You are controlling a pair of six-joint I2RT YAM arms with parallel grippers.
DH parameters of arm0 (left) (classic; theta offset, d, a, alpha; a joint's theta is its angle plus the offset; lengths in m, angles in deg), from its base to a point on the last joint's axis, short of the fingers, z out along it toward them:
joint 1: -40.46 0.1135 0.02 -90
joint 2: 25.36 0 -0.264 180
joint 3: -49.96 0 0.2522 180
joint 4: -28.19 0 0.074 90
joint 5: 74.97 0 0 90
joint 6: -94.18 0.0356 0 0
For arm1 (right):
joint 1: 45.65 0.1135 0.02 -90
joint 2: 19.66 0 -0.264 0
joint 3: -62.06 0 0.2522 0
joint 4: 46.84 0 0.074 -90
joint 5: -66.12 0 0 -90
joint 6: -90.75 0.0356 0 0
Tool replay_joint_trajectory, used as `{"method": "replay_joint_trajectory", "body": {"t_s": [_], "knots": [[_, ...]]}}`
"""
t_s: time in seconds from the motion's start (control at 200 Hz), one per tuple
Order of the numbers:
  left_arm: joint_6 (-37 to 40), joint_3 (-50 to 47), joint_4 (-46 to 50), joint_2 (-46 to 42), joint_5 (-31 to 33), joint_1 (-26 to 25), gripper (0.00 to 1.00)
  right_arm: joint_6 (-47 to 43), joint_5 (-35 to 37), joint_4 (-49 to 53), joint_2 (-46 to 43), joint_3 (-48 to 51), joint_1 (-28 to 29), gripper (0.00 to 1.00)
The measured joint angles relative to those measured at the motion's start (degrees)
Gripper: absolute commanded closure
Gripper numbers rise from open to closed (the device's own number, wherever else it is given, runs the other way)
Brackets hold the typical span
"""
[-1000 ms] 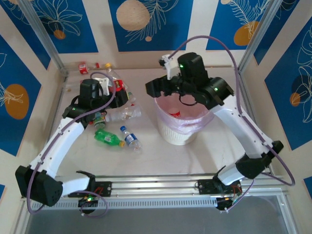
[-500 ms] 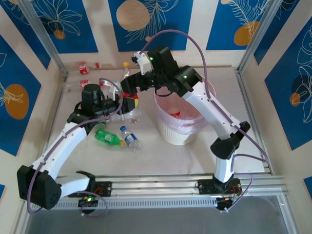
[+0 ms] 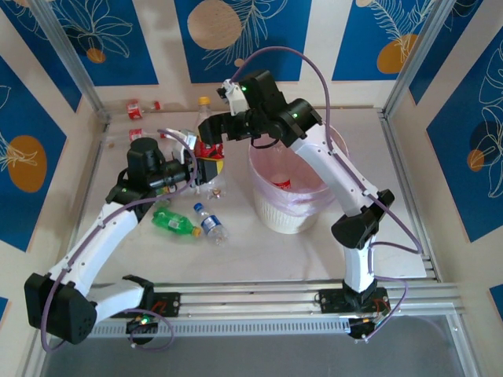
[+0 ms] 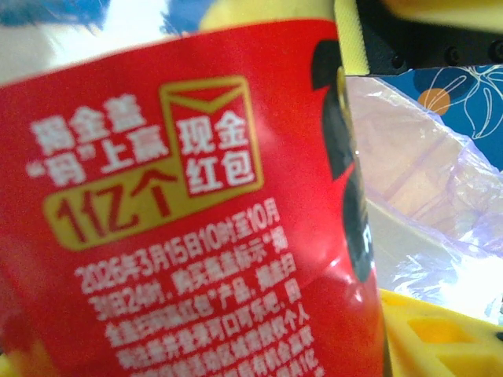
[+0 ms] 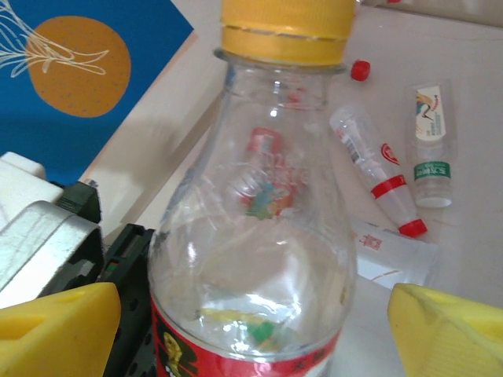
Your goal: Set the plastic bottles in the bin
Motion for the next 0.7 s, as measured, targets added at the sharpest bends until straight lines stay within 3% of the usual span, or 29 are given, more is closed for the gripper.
{"method": "replay_joint_trajectory", "body": {"t_s": [0.19,0.575,0.7], "knots": [[-1.0,-1.0,-2.3,0.0,-0.9,0.3,1.00,1.5,-3.0,0.2,3.4,-3.3,-0.6,0.13],[-1.3,-1.7,-3.8,0.9,-1.2,0.0,1.00,3.7,-6.8,-1.0,6.8,-4.7,-1.6,0.29],[-1.3,-1.7,-4.5,1.0,-0.6,0.0,0.53,3.7,-7.6,-2.1,6.7,-4.3,-1.9,0.31]]}}
